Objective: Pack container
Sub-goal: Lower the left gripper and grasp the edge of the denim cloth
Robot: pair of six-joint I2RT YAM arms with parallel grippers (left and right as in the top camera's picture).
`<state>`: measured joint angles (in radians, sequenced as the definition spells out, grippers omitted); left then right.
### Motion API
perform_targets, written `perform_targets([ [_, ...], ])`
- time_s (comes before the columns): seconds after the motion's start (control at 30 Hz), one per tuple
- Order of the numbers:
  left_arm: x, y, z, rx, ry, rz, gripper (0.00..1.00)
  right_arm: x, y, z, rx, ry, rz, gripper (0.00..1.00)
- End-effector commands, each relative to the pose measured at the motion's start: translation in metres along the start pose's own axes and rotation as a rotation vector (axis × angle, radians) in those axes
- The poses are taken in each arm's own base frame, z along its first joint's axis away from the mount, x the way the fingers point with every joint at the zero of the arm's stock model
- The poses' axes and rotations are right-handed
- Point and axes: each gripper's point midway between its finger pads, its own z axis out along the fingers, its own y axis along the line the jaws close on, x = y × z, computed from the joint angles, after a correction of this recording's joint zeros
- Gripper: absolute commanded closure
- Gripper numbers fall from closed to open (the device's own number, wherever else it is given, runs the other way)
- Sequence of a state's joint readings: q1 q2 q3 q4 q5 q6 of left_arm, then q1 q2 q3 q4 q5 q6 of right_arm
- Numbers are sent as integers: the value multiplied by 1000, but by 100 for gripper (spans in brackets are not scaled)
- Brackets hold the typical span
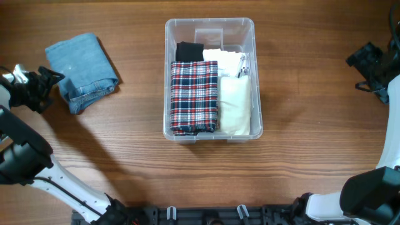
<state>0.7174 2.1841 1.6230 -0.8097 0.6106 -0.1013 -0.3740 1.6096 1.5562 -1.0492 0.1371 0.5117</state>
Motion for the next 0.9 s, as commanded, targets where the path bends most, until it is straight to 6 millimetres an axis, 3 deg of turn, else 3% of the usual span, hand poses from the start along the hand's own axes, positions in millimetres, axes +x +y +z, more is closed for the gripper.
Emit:
perform_targets([
  [0.0, 8, -6, 18, 111, 53, -1, 4, 2, -1, 5, 2, 15, 14, 0],
  [0.57, 11, 3, 54, 219, 91, -21, 1, 2, -1, 5, 2, 15, 14, 0],
  [0.87, 18, 17, 73, 214, 123, -49, 2, 2, -1, 5, 2, 15, 14, 0],
])
